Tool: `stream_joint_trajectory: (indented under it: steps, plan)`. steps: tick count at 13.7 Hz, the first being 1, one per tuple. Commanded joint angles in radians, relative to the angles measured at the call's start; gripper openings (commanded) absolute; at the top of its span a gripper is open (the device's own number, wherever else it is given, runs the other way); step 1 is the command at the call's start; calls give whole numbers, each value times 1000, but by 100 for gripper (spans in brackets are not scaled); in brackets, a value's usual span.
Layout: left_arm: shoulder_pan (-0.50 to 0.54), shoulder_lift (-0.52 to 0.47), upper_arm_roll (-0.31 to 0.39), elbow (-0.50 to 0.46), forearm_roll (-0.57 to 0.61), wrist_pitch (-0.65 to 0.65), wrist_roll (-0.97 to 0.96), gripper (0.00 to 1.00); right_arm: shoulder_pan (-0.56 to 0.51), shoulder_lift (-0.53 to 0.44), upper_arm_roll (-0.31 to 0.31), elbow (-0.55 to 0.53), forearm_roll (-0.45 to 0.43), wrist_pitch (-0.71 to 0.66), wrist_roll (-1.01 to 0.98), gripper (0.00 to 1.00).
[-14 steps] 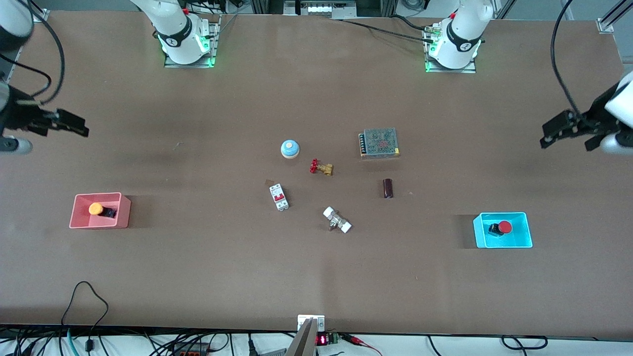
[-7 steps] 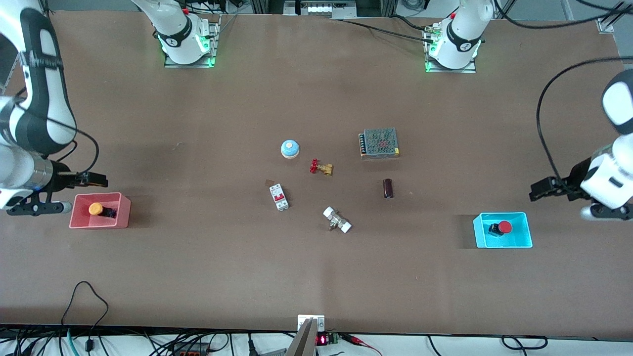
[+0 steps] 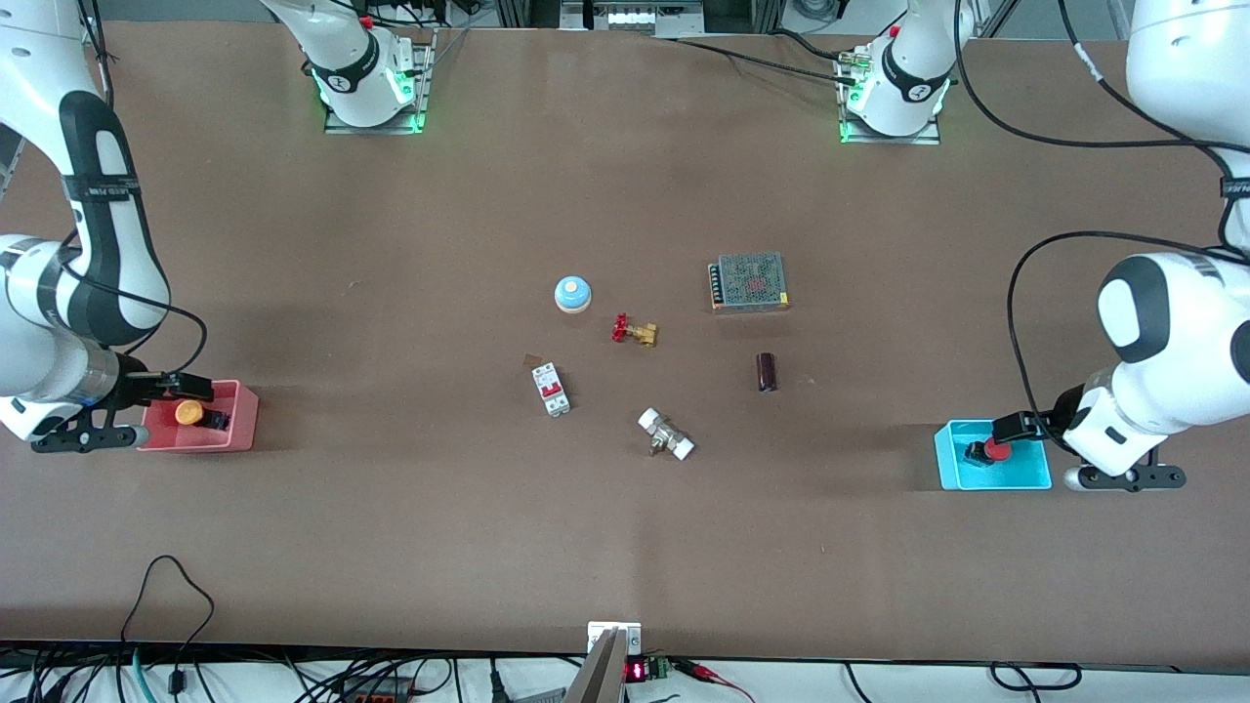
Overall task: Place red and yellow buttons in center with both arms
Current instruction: 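Lower the left gripper into the cyan bin while the right gripper enters the pink bin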
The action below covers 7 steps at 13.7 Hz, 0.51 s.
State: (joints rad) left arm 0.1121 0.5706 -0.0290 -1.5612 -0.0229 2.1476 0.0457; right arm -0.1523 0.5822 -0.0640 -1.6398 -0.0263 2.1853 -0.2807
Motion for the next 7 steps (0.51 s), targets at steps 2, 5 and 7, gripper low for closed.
stream_joint_trajectory:
  steps: [2,5,7]
  plan:
    - [5,92,-2,24,-2,64,9,100,-23,51,13,20,-20,66,-8,100]
    - [1,136,0,21,1,112,11,100,-26,56,13,18,-21,65,-20,100]
    - [0,155,0,20,66,133,5,100,-30,67,13,18,-20,70,-28,100]
